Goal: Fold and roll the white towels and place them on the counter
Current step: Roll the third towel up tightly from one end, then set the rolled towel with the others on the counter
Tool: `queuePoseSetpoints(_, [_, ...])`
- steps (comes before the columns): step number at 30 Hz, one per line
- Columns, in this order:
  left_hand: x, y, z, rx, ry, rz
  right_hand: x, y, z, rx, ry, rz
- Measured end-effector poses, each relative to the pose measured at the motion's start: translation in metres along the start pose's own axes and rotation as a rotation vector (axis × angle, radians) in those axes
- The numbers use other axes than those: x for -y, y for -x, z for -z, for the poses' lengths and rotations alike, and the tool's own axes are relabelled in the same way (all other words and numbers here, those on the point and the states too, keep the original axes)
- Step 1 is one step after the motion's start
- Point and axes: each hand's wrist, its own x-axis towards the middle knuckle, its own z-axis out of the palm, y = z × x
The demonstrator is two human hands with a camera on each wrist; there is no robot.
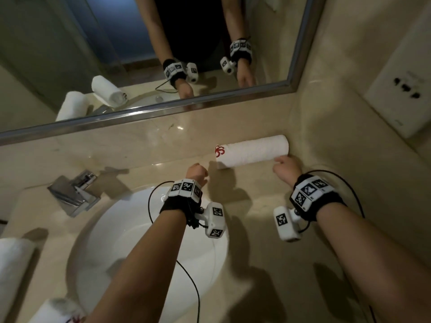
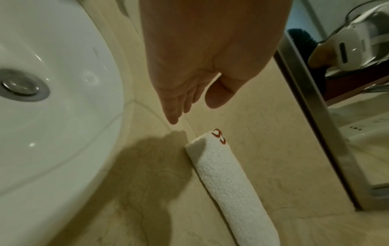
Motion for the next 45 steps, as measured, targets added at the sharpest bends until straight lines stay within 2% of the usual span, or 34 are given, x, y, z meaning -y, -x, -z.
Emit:
queuePoseSetpoints(3, [0.006,0.018,0.005,-0.004,0.083,0.018,0.001,0.02,-0.004,0.02,0.033,0.063])
queuePoseSetpoints(6, [0.005,0.044,0.006,0.05,0.439,0.095,0.004,0.042,-0.013,0.076,0.046,0.102])
queuePoseSetpoints(9, [0.019,0.078,0.007,-0.016,0.72,0.139,0.006,0.071,-0.028,0.129,0.036,0.152])
queuePoseSetpoints(12, [0.04,0.109,0.007,-0.064,0.812,0.137,0.007,0.101,-0.042,0.205,-0.009,0.168])
queuePoseSetpoints(17, [0.109,0.181,0.011,-0.232,0.797,0.181,0.006,0.16,-0.094,0.402,0.088,0.246])
queuePoseSetpoints(22, [0.199,0.242,0.023,-0.488,0.666,0.276,0.01,0.217,-0.167,0.595,0.251,0.376])
queuePoseSetpoints(26, [0.264,0.278,0.049,-0.629,0.46,0.337,0.024,0.258,-0.217,0.671,0.389,0.48])
queuePoseSetpoints(30, [0.312,0.3,0.077,-0.69,0.319,0.358,0.04,0.284,-0.258,0.703,0.497,0.571])
queuePoseSetpoints(34, [0.362,0.313,0.106,-0.64,0.105,0.396,0.068,0.308,-0.309,0.681,0.674,0.751])
queuePoseSetpoints(40, [0.425,0.308,0.14,-0.367,-0.216,0.355,0.105,0.338,-0.38,0.562,0.856,1.077])
queuePoseSetpoints(45, [0.445,0.289,0.144,-0.143,-0.327,0.336,0.12,0.349,-0.41,0.586,1.232,1.251])
